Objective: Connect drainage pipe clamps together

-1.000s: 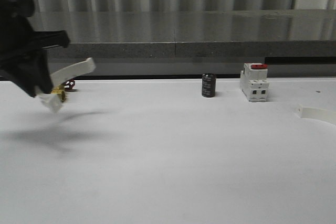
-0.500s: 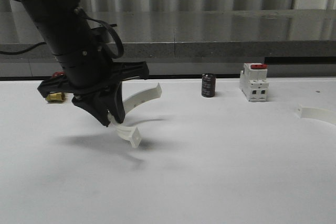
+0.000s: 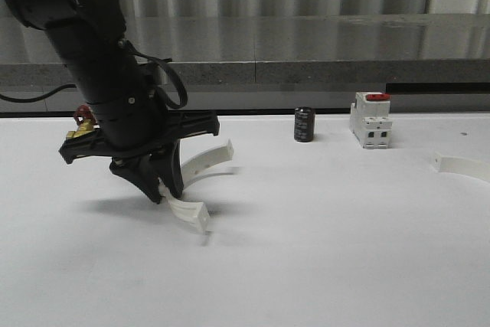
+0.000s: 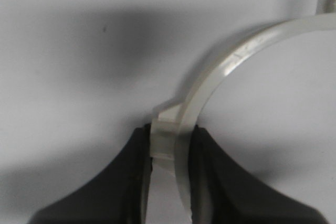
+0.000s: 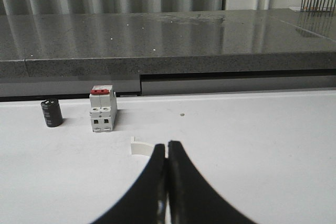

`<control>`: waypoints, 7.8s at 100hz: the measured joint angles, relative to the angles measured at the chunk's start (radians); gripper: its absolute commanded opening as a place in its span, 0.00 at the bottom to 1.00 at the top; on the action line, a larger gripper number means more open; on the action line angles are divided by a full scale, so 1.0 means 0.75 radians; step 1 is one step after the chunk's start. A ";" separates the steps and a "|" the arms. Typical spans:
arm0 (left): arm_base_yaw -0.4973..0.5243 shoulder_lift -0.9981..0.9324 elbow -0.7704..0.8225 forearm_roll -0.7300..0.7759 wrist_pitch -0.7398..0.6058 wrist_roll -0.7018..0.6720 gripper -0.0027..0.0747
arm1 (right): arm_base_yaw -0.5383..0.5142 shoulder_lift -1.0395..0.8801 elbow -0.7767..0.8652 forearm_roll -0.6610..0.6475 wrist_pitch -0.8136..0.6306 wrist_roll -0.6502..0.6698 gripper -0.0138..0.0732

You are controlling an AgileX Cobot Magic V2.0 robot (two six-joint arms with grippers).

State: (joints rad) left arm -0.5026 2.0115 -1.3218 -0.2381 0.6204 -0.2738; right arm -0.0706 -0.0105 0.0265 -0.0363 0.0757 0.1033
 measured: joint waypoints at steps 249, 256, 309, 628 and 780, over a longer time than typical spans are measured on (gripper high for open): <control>0.412 -2.223 1.230 0.385 -0.397 0.076 0.01 | 0.000 0.000 0.000 0.000 -0.027 0.000 0.08; 0.412 -2.225 1.230 0.385 -0.388 0.076 0.01 | 0.000 0.000 0.000 0.000 -0.027 0.000 0.08; 0.412 -2.225 1.234 0.385 -0.374 0.076 0.01 | 0.000 0.327 -0.328 0.000 0.147 0.000 0.08; 0.412 -2.225 1.240 0.388 -0.372 0.077 0.01 | 0.000 2.416 -1.366 0.019 0.470 0.030 0.15; 0.412 -2.225 1.240 0.388 -0.372 0.077 0.01 | 0.825 2.545 -1.678 -0.336 0.710 1.226 0.25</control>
State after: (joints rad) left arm -0.1937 0.3429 -0.3922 0.0531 0.3413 -0.2163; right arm 0.5480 1.8984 -1.2321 -0.2886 0.6084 1.0229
